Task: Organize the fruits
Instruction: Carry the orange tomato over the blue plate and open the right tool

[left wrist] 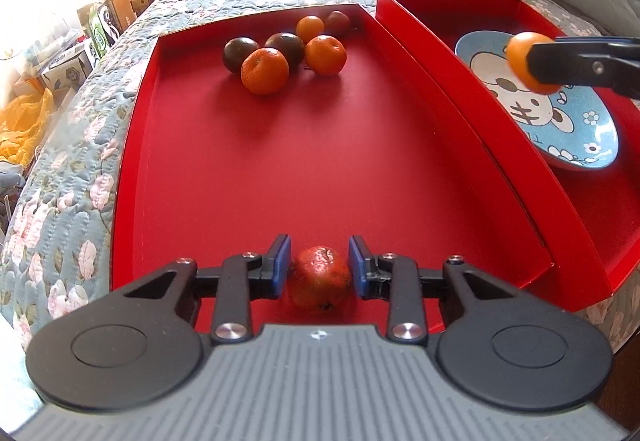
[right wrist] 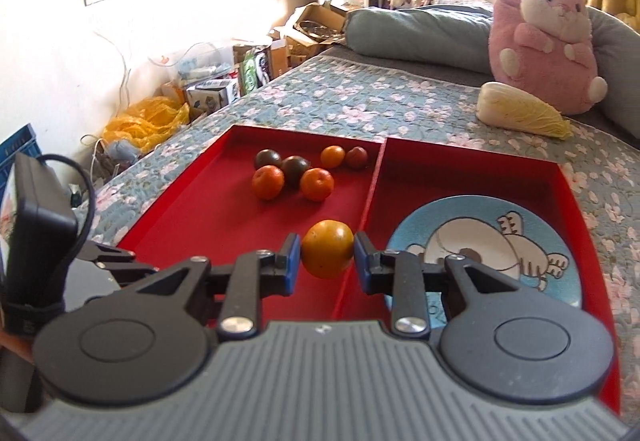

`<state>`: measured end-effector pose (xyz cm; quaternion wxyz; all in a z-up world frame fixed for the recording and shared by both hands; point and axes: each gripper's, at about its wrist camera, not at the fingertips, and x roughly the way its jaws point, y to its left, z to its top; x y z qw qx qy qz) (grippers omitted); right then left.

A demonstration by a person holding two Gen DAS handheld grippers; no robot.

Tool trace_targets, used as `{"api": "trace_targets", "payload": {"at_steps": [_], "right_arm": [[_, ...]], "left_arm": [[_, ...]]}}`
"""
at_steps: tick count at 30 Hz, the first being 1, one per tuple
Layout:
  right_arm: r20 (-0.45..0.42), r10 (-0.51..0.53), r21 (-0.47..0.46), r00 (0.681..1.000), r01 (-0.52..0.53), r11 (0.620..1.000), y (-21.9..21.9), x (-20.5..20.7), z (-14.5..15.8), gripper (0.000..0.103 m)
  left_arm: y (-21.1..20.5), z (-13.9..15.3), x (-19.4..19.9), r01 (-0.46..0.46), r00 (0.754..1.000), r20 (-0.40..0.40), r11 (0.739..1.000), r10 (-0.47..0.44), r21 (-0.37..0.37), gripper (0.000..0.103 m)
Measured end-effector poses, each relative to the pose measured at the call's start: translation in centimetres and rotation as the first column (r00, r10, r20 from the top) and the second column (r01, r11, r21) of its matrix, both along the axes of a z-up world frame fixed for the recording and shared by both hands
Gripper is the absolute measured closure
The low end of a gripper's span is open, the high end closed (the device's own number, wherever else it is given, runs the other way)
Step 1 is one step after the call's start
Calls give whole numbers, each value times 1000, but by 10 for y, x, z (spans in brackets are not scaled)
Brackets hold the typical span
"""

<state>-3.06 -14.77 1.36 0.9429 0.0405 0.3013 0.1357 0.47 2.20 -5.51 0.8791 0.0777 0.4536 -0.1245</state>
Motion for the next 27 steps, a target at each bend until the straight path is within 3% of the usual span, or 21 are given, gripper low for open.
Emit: {"api": "trace_targets", "payload": {"at_steps": [18, 27], "right_arm": [[-26, -180, 17, 983, 180, 983, -70, 4, -19, 71], [-159, -295, -20, 942, 296, 955, -115, 26, -58, 71]], "left_arm": [[-2, 15, -1, -5, 998, 65, 999, 8, -36, 67], [-11, 17, 1, 9, 997, 72, 999, -6, -40, 67]]}}
